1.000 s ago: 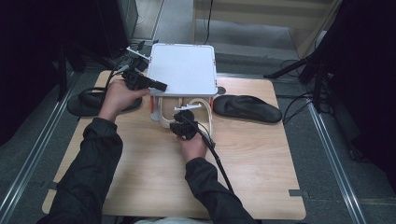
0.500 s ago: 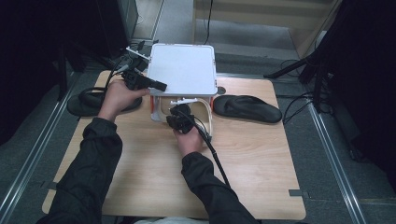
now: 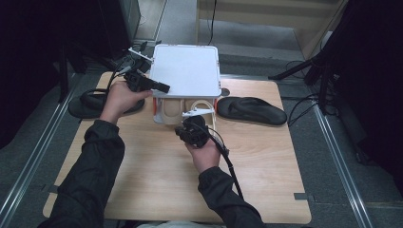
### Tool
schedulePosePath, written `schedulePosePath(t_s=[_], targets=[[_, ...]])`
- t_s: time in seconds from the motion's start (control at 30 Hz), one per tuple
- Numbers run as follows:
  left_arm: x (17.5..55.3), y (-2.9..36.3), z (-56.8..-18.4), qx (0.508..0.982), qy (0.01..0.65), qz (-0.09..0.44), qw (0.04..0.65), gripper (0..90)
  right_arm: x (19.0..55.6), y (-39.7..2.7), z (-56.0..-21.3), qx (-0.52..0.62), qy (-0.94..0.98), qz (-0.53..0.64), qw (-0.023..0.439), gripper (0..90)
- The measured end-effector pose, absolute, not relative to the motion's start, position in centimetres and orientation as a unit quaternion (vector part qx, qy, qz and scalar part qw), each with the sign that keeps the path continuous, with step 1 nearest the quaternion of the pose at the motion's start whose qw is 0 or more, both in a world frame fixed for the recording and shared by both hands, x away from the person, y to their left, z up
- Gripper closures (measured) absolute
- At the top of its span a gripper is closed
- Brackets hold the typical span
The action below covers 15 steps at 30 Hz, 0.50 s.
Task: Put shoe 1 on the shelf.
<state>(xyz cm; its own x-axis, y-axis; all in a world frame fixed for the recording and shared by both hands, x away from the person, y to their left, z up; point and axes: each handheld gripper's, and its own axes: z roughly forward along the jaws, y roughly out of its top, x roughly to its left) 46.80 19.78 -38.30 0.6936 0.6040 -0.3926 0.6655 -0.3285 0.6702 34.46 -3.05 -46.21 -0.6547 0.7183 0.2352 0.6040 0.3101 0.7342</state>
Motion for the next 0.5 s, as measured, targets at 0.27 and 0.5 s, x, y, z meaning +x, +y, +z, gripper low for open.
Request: schedulePosePath(t_s=[0.27, 0.5], targets=[[46.8, 19.8, -38.4, 0.812, 0.391, -0.04, 0.431, 88.9, 33.1, -5.3, -46.3, 0.411, 0.806, 0.42, 0.064, 88.1], [46.8, 19.8, -38.4, 0.811, 0.392, -0.039, 0.432, 88.9, 31.9, -7.7, -46.9, 0.423, 0.803, 0.416, 0.059, 89.7]])
